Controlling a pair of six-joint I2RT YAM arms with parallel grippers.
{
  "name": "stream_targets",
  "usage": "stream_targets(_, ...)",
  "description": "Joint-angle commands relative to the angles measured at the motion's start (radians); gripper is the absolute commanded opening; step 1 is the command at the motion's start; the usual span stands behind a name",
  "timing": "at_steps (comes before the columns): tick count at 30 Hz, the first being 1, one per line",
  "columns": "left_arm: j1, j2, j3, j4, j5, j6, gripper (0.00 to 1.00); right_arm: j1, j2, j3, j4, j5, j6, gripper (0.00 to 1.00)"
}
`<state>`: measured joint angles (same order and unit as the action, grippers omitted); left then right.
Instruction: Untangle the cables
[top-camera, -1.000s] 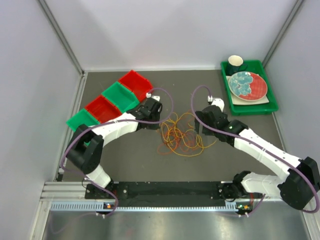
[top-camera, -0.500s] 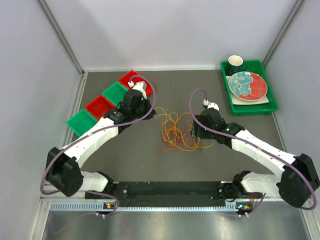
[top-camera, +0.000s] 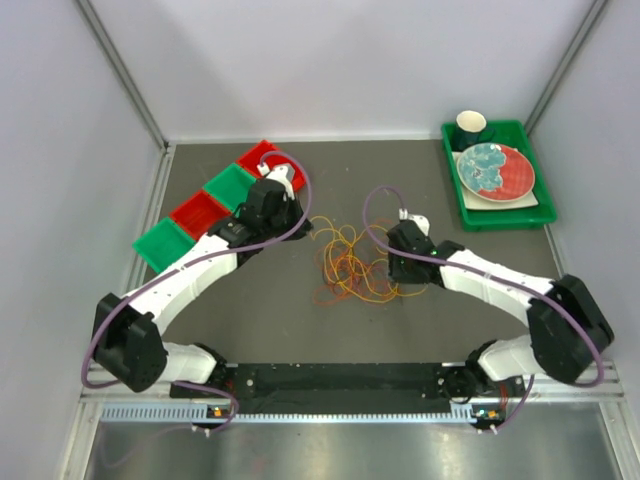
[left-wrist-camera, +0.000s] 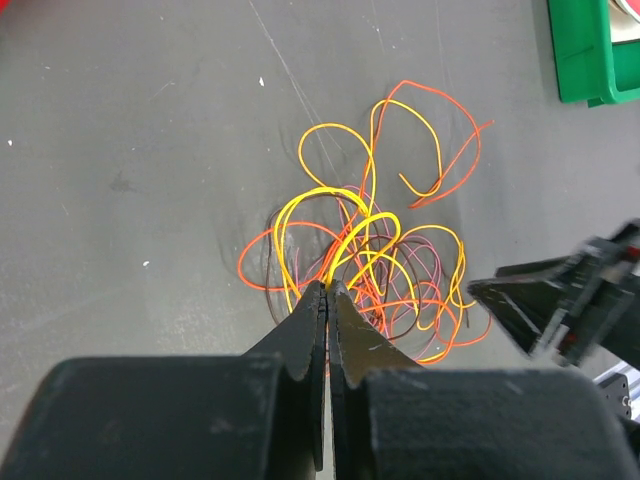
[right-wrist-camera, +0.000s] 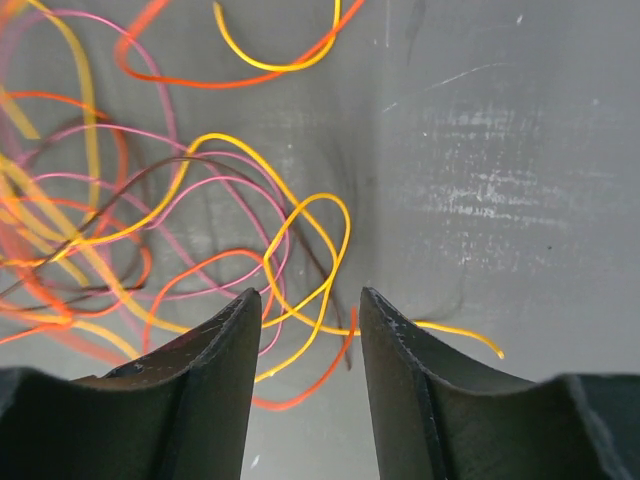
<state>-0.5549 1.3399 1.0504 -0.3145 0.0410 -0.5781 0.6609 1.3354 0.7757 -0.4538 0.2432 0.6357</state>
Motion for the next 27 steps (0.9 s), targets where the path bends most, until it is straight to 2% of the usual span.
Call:
stream_targets(1,0.003,-0.008,0.042,0.023,0.014,-0.002,0.0,0.009,0.096,0.086,0.053,0.016,-0.005,0.43)
stream_targets(4,0.003,-0.013,0.051,0.015,0.013,0.0,0.0,0.009,0.128,0.103,0.072,0.021,0.007,0.38)
stream_targets(5,0.003,-0.018,0.054,0.014,0.016,0.0,0.0,0.008,0.134,0.106,0.073,0.025,0.01,0.33)
stream_targets(7,0.003,-0.021,0.063,0.009,0.019,0.001,0.0,0.006,0.143,0.119,0.072,0.041,0.016,0.21)
stream_targets(9,0.003,-0.033,0.072,0.003,0.02,0.003,0.0,-0.006,0.148,0.129,0.081,0.044,0.012,0.0)
stream_targets(15,0.012,-0.082,0.157,-0.032,0.031,0.011,0.0,-0.072,0.094,0.165,0.058,0.067,-0.043,0.0)
stream_targets(22,0.026,-0.134,0.302,-0.034,0.045,0.029,0.0,-0.09,-0.142,0.266,-0.055,0.13,-0.109,0.0)
stream_targets(27,0.076,-0.133,0.349,-0.037,-0.021,0.06,0.0,-0.092,-0.288,0.332,-0.083,0.189,-0.154,0.0)
